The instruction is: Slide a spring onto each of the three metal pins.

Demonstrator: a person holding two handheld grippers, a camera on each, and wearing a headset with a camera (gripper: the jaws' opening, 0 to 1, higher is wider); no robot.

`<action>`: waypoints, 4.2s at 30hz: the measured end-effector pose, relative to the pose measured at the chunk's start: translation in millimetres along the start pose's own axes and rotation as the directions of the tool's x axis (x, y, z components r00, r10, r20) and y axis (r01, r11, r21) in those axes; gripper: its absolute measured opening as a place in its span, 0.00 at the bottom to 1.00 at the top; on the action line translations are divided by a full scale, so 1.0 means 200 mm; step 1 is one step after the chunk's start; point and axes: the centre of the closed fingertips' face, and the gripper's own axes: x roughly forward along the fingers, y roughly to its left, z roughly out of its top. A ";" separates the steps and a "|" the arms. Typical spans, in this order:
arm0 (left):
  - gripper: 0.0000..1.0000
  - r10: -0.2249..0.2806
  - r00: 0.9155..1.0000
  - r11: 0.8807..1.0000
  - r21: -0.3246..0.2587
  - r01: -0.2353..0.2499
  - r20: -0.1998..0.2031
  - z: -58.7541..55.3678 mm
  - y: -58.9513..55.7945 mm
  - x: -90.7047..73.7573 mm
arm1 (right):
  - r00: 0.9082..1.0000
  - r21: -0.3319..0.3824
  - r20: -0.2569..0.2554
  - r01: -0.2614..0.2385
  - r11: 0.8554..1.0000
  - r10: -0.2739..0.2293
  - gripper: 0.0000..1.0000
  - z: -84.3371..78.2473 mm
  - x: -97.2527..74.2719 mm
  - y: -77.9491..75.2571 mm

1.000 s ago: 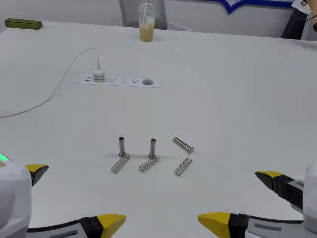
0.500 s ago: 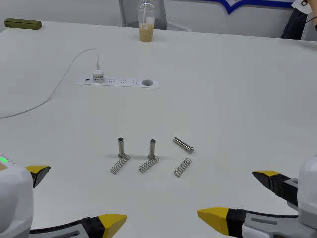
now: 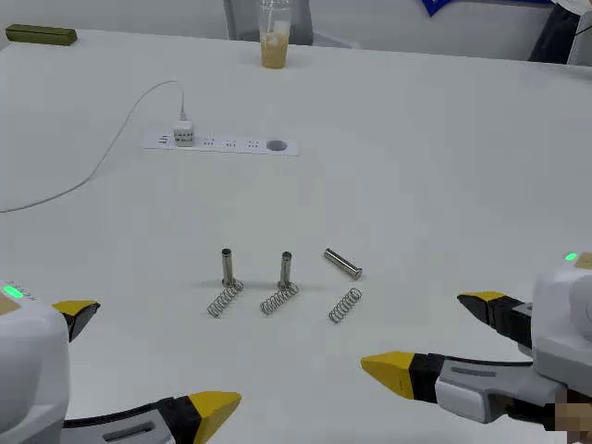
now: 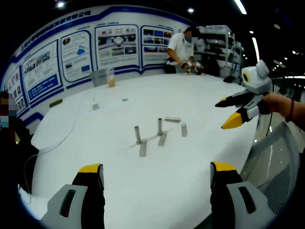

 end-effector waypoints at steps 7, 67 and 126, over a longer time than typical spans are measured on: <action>0.94 -0.004 1.000 1.000 -0.005 0.004 0.005 0.00 -0.01 0.01 | 1.000 -0.016 -0.004 -0.016 1.000 0.016 0.85 0.03 0.06 -0.01; 0.89 -0.059 0.998 0.998 -0.022 0.059 0.029 -0.01 -0.05 0.12 | 0.997 -0.049 -0.036 -0.064 0.997 0.062 0.33 0.16 0.66 -0.26; 0.86 -0.047 0.997 0.999 -0.011 0.048 0.062 0.03 -0.04 0.11 | 0.994 -0.021 -0.090 -0.063 0.998 0.061 0.08 0.22 0.70 -0.23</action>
